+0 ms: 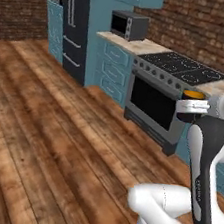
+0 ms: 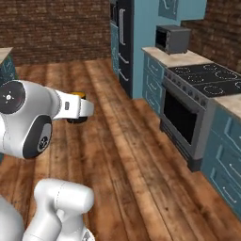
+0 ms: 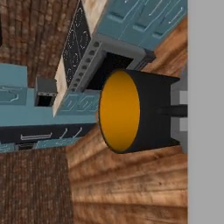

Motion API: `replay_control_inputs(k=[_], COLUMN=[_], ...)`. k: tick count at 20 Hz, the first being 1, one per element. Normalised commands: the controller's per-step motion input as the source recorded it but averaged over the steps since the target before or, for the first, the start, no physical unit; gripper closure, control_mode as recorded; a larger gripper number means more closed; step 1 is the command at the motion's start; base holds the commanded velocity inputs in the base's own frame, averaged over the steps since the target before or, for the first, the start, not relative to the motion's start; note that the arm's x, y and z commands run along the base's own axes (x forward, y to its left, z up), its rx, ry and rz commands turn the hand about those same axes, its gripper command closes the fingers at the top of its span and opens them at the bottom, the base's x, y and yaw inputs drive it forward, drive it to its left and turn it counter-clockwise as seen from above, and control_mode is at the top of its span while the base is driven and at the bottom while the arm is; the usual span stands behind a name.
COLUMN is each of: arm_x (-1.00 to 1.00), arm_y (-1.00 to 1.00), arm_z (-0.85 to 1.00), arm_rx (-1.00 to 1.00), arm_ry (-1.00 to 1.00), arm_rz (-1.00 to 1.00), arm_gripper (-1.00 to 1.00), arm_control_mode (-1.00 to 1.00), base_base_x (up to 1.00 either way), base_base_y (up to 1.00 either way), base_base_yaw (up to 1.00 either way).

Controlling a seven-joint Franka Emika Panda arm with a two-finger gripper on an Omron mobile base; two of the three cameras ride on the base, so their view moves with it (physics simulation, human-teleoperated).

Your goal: There is a tray on the dining counter. Grab the cup, mug, and pitcher and place them on the tray. The pitcher may be placed next to the tray if it cannot fit the tray.

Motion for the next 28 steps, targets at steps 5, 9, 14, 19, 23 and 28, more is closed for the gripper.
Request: replay_control_inputs(k=[5, 9, 14, 19, 23, 28], arm_x=[0.0, 0.0, 0.0, 0.0, 0.0, 0.0], arm_y=[0.0, 0.0, 0.0, 0.0, 0.0, 0.0], arm_z=[0.0, 0.0, 0.0, 0.0, 0.0, 0.0], arm_rx=[0.0, 0.0, 0.0, 0.0, 0.0, 0.0], arm_ry=[0.0, 0.0, 0.0, 0.0, 0.0, 0.0], arm_rz=[0.0, 0.0, 0.0, 0.0, 0.0, 0.0], arm_gripper=[1.0, 1.0, 1.0, 1.0, 1.0, 1.0], arm_control_mode=[1.0, 1.0, 1.0, 1.0, 1.0, 1.0], base_base_x=[0.74, 0.89, 1.0, 1.0, 1.0, 1.0], base_base_y=[-0.11, -0.24, -0.44, -0.36, -0.21, -0.07], base_base_yaw=[0.58, 0.48, 0.3, 0.16, 0.13, 0.11])
